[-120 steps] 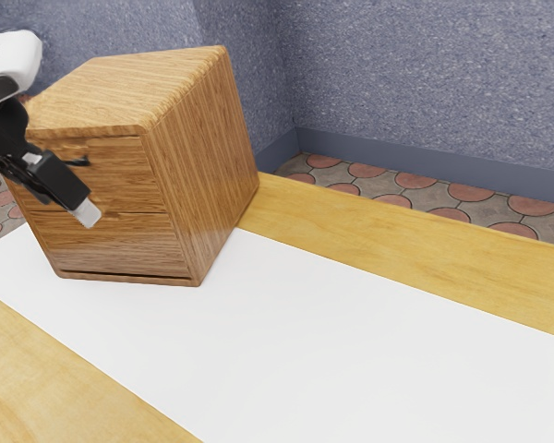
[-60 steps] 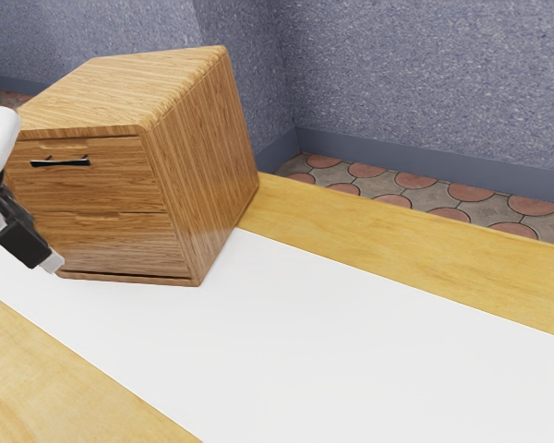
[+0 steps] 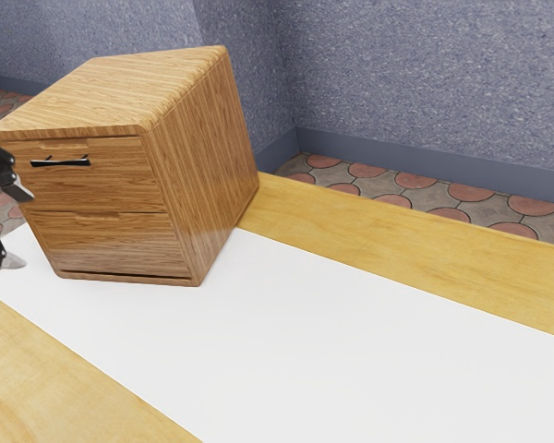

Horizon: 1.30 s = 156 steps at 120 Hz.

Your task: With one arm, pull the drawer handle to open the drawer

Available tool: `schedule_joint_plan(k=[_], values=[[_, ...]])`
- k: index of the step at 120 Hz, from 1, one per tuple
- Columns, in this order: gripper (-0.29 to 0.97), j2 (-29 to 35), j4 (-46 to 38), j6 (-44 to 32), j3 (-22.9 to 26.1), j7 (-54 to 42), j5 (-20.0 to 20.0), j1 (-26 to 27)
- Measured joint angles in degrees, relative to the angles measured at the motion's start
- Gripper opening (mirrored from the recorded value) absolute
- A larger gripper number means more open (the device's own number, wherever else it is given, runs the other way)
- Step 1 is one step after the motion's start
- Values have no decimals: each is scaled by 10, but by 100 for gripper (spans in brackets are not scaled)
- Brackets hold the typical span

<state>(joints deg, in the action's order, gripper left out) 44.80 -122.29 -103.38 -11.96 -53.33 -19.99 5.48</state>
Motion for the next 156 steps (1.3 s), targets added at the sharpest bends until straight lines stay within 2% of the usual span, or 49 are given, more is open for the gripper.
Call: schedule_joint_plan(k=[10, 38, 57, 88, 103, 121, 135, 156], values=[[68, 10, -9, -23, -11, -42, -4, 8], [68, 6, -6, -65, -55, -107, -55, 19], [68, -37, 28, -84, -142, -129, -81, 86], [68, -86, 79, -98, -244, -150, -112, 178], [68, -90, 88, -100, -268, -156, -122, 198], [68, -105, 121, -101, -343, -162, -134, 273], [68, -112, 137, -102, -381, -165, -142, 308], [68, -121, 165, -102, -420, -170, -150, 345]])
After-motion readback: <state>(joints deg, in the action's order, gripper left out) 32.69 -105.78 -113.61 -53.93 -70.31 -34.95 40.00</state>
